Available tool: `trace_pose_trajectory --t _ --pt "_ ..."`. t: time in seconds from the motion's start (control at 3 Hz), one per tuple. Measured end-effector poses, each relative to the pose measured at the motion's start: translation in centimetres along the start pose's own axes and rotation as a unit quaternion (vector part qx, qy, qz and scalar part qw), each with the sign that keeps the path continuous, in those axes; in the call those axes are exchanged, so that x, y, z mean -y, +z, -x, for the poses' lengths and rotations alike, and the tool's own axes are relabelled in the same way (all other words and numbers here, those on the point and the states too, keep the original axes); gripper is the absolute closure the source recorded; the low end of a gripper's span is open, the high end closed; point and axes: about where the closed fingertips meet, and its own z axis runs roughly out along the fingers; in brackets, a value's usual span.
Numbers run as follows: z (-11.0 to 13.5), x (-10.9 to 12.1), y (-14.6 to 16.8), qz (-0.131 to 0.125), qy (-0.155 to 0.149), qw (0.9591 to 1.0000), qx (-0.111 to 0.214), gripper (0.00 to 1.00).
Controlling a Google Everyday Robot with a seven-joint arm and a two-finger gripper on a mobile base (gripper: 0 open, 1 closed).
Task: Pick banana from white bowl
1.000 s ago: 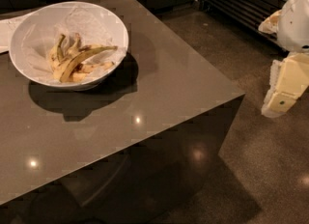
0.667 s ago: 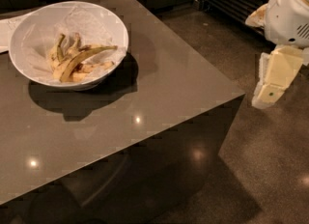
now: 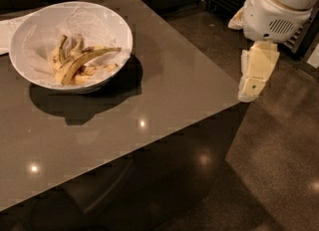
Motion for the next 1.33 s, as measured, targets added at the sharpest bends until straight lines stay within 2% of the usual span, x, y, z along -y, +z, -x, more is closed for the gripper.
trace_pose_trajectory --t 0.33,0.67,1.0,1.33 --pt "2.0 1.1 0.3 -0.004 -0.019 0.9995 0.025 0.0" --pt "5.1 2.8 1.0 0.0 -0.054 0.9979 0.034 0.0" --pt "8.5 4.2 1.8 0.005 -0.105 0.9938 0.036 0.0" --pt "8.9 4.3 1.9 0.0 -0.106 0.9936 0.039 0.0"
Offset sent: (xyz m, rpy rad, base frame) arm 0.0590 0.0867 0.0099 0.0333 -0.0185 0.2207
